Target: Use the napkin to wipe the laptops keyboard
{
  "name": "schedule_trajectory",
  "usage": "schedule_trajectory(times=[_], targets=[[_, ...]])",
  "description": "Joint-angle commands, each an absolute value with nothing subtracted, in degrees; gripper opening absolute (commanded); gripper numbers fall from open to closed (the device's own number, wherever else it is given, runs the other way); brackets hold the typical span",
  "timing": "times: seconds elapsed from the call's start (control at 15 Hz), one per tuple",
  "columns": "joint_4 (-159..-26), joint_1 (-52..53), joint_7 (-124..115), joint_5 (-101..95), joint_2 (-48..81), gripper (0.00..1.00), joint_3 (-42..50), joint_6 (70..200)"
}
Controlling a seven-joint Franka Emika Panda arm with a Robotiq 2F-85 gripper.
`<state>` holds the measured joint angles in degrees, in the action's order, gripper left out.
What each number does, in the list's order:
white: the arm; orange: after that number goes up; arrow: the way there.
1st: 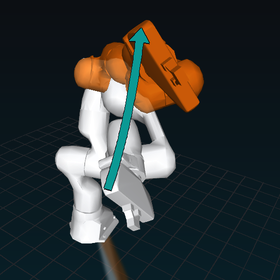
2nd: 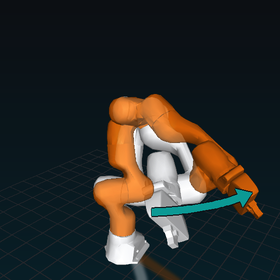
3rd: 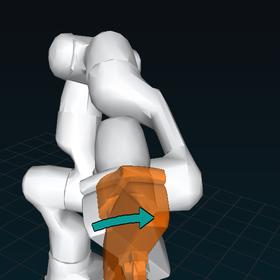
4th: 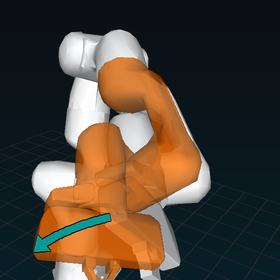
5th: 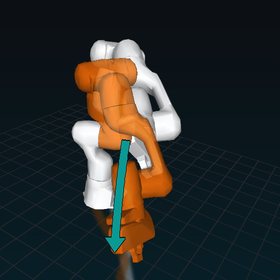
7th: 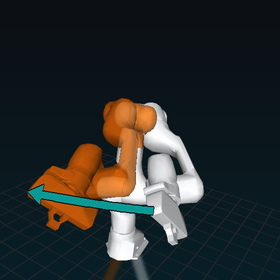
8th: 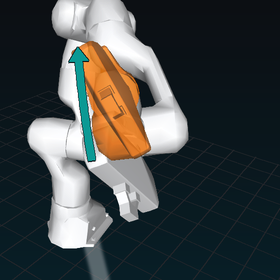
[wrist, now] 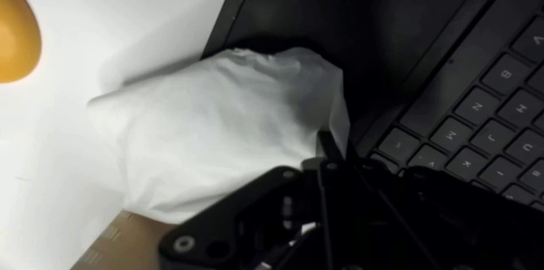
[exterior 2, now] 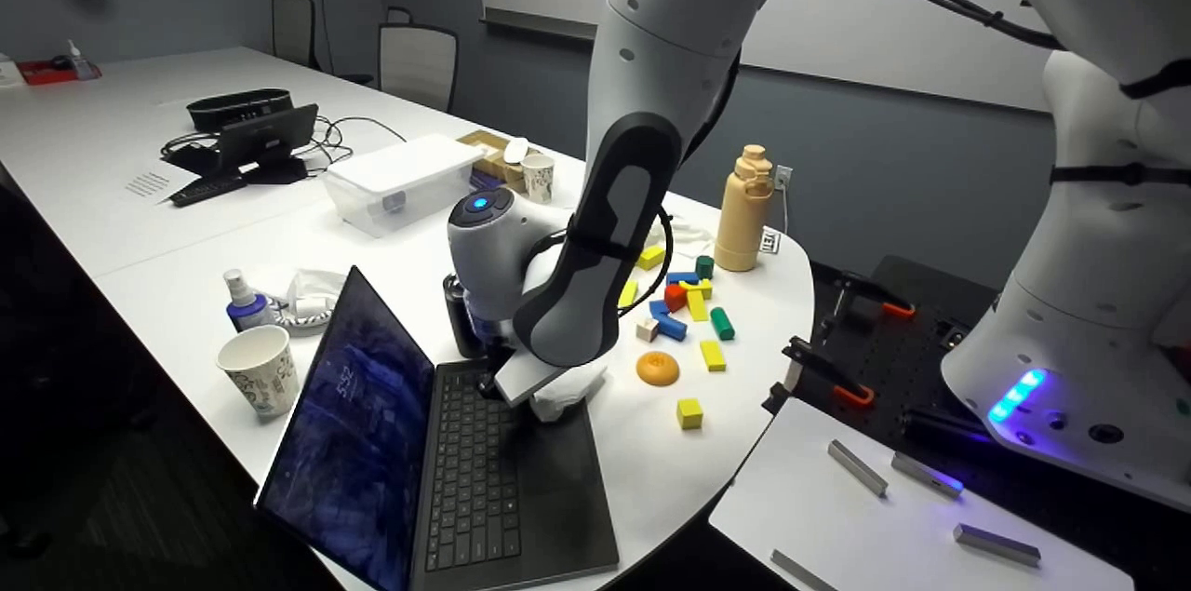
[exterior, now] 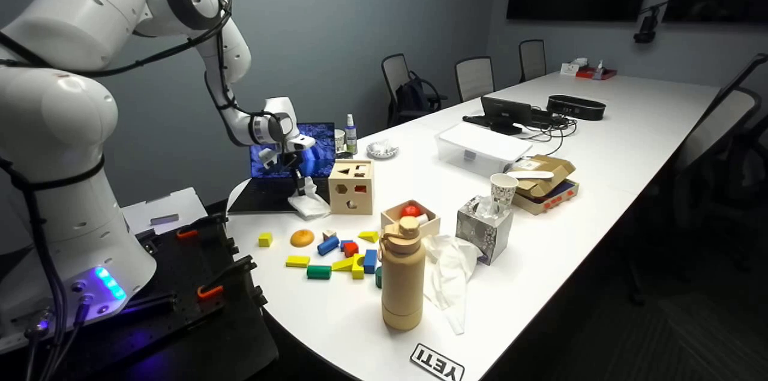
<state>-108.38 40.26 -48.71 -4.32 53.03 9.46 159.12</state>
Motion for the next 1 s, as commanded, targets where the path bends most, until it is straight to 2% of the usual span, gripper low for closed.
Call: schedule_trajectory(times=[0.0,0.47,0.93], targets=[[-109.8,35.3,-41.4,-3.2,49.7,0.0,4.0,157.3],[-105.1,24.1,-24.1,1.8,51.2,0.0,-8.5,145.4],[-100.7,18.7,-10.2,4.9,55.2,0.0,-14.0,139.3]])
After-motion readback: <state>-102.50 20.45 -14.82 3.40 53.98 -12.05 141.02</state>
